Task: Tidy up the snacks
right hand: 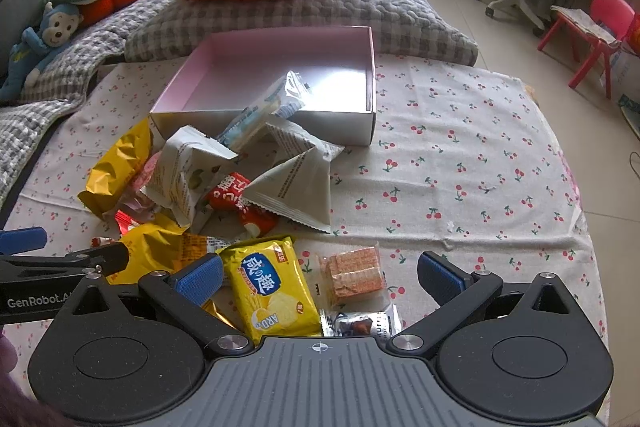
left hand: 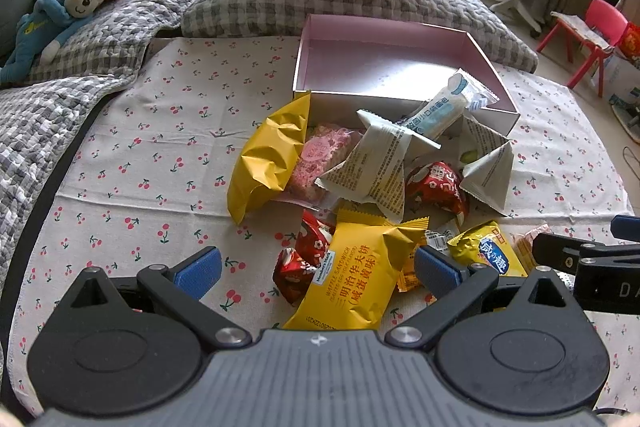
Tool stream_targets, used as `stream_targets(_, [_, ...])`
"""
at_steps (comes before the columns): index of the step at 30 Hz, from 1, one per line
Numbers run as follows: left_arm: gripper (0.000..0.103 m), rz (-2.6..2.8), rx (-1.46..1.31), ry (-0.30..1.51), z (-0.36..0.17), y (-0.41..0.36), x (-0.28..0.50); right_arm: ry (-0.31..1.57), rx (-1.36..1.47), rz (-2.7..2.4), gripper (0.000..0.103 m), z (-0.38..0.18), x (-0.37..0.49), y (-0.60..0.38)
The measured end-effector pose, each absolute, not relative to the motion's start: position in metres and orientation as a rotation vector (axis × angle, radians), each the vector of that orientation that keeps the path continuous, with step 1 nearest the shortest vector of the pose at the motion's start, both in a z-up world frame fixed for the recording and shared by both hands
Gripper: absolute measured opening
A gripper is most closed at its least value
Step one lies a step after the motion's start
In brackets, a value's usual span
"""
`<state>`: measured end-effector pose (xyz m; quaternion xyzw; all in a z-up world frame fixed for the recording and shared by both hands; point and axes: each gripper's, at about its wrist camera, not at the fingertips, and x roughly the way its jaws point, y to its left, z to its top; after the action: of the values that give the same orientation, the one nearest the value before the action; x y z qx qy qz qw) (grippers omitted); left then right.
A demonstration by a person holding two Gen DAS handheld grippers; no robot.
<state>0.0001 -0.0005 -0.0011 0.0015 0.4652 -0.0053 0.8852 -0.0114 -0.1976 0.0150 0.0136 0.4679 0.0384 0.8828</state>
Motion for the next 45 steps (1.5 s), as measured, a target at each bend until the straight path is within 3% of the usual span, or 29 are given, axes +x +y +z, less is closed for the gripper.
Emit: stream_targets(45, [0.103,-0.013,-0.006,0.967,-0.0011,0.0008,-0.0007,0.980,0.037,0.075,0.103,0.0141,-0.0107,-0.1998])
